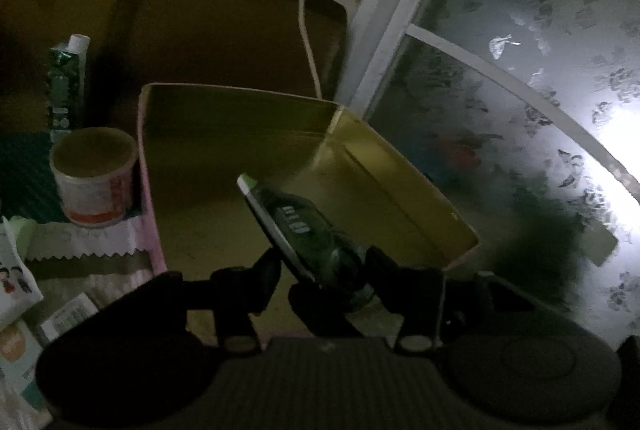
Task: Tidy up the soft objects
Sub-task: 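Lower the dark green tube into the pink tin and open the left tool, then withdraw the left tool from the tin toward the blue plastic case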
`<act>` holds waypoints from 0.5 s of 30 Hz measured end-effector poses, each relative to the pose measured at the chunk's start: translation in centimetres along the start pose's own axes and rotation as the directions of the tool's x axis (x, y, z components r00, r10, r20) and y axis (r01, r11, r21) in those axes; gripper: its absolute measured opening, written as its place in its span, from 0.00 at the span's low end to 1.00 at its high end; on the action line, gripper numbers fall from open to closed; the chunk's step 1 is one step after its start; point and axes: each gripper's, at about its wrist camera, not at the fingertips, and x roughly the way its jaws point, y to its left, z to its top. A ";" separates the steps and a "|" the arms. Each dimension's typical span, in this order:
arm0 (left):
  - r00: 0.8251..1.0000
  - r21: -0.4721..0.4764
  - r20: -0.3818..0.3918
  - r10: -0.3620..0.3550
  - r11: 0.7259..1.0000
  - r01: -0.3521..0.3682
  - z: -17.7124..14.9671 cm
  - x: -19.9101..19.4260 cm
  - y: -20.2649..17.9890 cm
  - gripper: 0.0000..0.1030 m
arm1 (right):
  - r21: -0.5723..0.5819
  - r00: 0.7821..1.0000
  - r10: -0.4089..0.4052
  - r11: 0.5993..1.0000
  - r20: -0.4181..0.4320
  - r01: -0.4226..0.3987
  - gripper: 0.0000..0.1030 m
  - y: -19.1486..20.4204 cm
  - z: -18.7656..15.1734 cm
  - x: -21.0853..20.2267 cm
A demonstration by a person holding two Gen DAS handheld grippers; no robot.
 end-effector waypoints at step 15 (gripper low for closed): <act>0.982 -0.006 0.148 0.117 0.993 -0.118 -4.4 -9.7 3.7 0.68 | -0.027 0.997 -0.064 0.998 0.034 0.065 0.51 2.6 -0.8 -1.7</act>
